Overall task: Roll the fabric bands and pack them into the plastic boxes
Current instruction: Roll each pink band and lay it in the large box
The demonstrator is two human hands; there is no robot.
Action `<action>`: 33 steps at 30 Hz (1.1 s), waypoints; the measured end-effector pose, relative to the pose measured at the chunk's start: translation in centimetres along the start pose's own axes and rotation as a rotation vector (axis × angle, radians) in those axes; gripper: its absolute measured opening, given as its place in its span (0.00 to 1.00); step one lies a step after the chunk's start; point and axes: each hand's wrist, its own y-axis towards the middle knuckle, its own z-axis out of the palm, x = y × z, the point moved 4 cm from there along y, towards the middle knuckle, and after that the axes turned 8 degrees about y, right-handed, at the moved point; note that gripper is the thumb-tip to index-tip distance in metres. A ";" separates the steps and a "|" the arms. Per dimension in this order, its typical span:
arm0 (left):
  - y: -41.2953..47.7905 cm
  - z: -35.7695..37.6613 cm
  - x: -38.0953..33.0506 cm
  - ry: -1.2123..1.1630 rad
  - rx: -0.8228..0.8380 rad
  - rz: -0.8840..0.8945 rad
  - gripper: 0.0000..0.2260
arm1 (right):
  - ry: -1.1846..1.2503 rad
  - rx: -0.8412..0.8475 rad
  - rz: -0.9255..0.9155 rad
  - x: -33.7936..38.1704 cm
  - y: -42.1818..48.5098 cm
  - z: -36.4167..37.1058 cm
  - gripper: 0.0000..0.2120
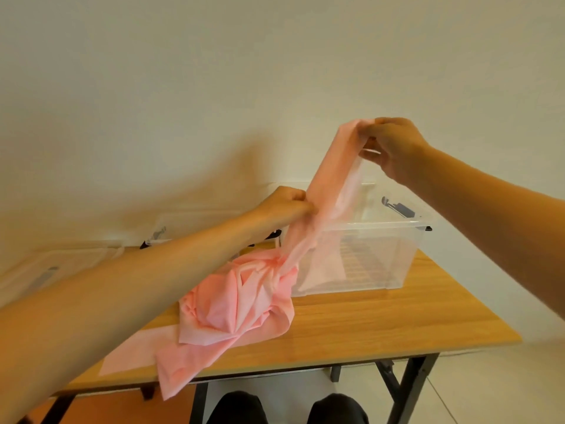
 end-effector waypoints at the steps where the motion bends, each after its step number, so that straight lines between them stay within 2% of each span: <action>1: -0.1 -0.2 0.2 0.016 -0.004 0.017 0.10 | 0.035 -0.033 0.001 0.1 0.2 -0.2 0.06; 3: -0.3 -0.7 0.1 -0.014 -0.018 0.060 0.04 | 0.032 -0.015 0.072 -0.8 -0.2 0.2 0.08; 8: -0.1 -2.0 -2.1 -0.166 -0.142 0.104 0.08 | -0.121 0.268 0.420 -6.0 -3.7 2.4 0.25; 10: 0.0 -2.3 -2.6 -0.254 -0.161 0.082 0.08 | -0.143 0.343 0.462 -7.0 -4.8 2.7 0.22; 13: 0.1 -2.3 -2.5 -0.440 -0.131 0.073 0.07 | -0.161 0.404 0.450 -7.4 -5.6 2.6 0.13; 17: 0.0 -1.6 -2.4 -0.599 -0.099 0.086 0.10 | -0.186 0.328 0.296 -6.2 -4.8 2.3 0.07; 19: -0.4 -1.0 -2.3 -0.539 -0.062 0.080 0.10 | -0.131 0.274 0.204 -4.6 -4.1 2.1 0.03; 24: -1.5 0.4 -0.3 -0.172 0.031 0.068 0.04 | 0.049 0.099 0.054 -0.9 -1.8 0.7 0.02; 27: -1.5 0.4 -0.8 -0.205 0.022 0.100 0.02 | 0.128 0.054 0.024 -0.4 -1.4 0.3 0.04; 29: -1.2 0.0 -2.0 -0.324 -0.019 0.110 0.04 | 0.010 0.101 0.115 -1.7 -2.3 0.4 0.05; 31: -0.7 -0.6 -3.0 -0.434 -0.065 0.109 0.05 | -0.116 0.194 0.287 -4.0 -4.0 0.7 0.17; 33: -0.5 -1.2 -3.7 -0.503 -0.095 0.100 0.03 | -0.175 0.321 0.369 -5.8 -5.4 1.2 0.27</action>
